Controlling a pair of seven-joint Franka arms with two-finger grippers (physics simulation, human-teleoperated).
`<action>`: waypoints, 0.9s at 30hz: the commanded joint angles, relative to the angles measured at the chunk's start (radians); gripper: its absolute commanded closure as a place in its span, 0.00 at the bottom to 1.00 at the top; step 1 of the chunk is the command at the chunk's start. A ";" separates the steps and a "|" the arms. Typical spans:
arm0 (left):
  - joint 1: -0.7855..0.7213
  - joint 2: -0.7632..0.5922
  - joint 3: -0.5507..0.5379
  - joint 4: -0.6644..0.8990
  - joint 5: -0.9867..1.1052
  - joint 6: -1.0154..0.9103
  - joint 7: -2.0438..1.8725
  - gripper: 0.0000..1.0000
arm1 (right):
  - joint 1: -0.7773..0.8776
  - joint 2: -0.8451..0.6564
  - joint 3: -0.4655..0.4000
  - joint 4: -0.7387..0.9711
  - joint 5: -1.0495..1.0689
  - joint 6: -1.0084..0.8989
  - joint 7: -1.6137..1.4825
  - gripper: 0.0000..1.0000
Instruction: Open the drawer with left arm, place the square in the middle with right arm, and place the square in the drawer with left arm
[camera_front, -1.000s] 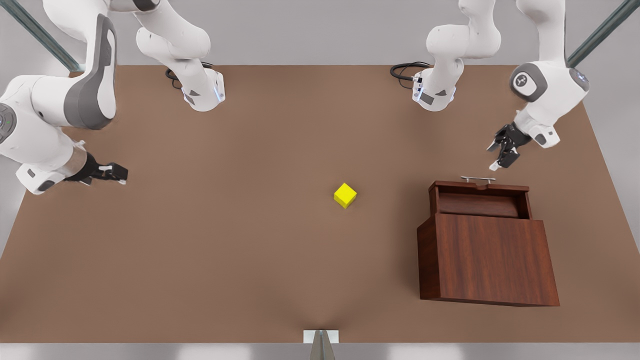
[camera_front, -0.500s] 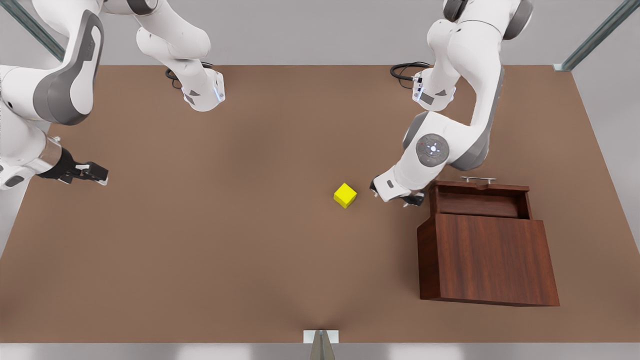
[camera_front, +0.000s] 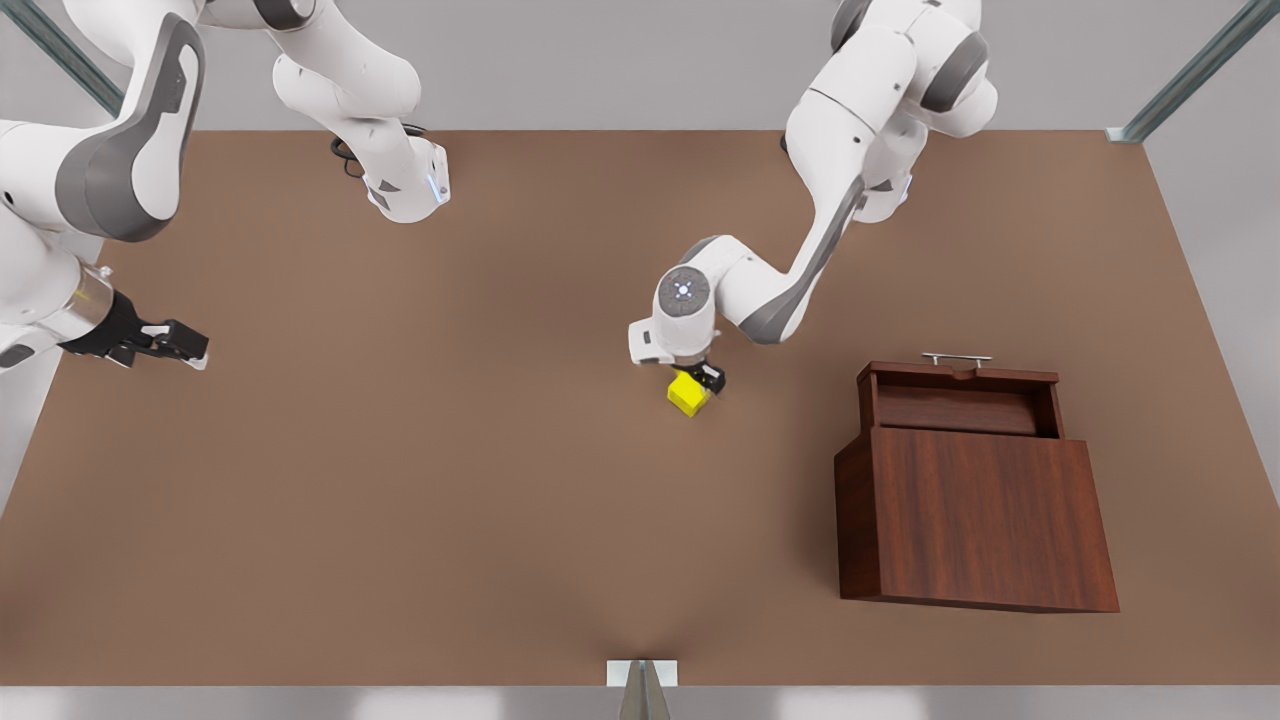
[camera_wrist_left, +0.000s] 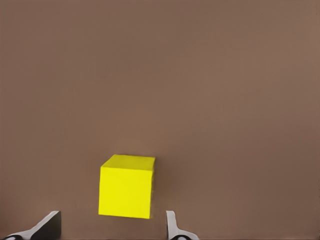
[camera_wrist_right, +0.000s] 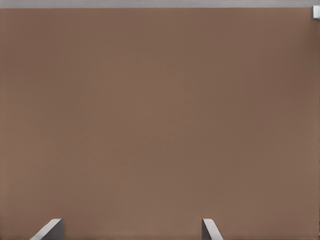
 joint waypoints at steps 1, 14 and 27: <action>-0.005 0.000 0.002 -0.010 0.008 0.015 -0.004 0.00 | 0.003 0.000 0.000 0.000 0.001 0.000 0.000 0.00; -0.010 0.057 0.030 -0.087 0.090 0.137 -0.036 0.00 | 0.004 0.006 0.002 0.001 0.002 0.009 0.000 0.00; -0.009 0.129 0.030 -0.085 0.089 0.206 -0.036 0.00 | 0.003 0.008 0.002 0.001 0.001 0.011 0.000 0.00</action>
